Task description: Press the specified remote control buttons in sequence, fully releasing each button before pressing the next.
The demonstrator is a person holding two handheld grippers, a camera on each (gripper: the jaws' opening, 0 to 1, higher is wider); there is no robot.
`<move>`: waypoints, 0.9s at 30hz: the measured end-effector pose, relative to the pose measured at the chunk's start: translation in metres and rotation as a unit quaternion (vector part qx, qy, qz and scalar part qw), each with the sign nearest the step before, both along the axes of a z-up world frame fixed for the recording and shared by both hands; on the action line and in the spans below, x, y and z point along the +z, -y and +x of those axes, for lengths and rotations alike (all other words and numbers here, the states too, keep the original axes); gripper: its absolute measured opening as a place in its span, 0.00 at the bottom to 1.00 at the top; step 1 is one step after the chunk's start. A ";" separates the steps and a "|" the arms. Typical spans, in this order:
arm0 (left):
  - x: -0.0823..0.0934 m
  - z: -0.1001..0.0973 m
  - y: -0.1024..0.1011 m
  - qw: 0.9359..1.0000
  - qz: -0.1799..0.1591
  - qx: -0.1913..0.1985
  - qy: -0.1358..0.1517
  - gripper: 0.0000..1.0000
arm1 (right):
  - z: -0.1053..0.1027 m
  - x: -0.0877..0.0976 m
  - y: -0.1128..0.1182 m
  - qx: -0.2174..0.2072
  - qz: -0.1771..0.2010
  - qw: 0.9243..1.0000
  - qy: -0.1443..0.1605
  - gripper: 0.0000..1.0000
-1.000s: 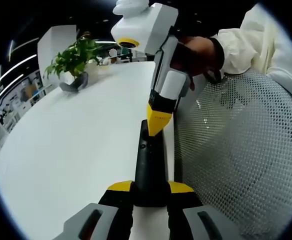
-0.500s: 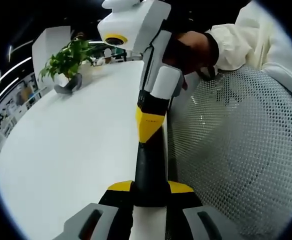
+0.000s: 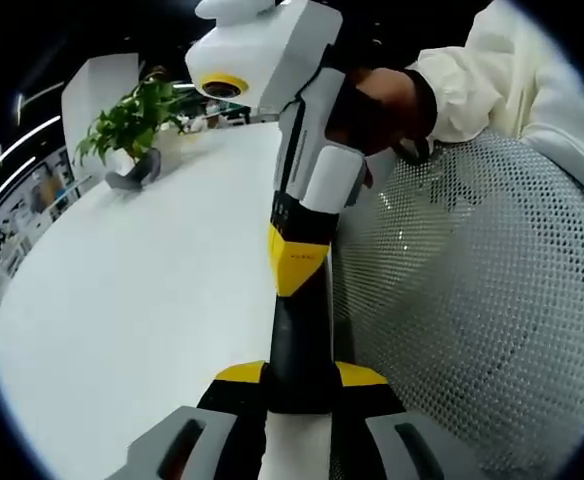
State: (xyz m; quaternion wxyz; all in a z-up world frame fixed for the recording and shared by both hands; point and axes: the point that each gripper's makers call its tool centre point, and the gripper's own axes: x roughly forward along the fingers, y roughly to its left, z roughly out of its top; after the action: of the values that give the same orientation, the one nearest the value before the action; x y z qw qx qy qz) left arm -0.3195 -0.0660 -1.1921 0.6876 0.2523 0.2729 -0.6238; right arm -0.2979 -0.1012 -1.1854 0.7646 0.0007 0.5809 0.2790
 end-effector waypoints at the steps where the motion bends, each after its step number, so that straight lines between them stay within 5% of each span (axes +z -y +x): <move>1: 0.000 0.000 0.000 1.000 0.000 0.000 0.001 0.24 | 0.000 0.000 0.000 0.000 0.000 1.000 0.000 0.00; 11: -0.001 0.001 0.001 1.000 -0.003 0.000 0.002 0.24 | 0.000 -0.003 -0.002 0.025 -0.014 0.999 0.025 0.00; 27: -0.001 0.001 0.001 1.000 -0.004 -0.001 0.002 0.24 | 0.003 -0.002 0.002 0.005 -0.005 1.000 0.013 0.00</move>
State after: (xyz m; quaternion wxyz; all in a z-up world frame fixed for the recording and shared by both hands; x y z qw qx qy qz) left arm -0.3182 -0.0673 -1.1936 0.6887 0.2508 0.2685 -0.6250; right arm -0.2951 -0.1036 -1.1877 0.7709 -0.0097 0.5720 0.2799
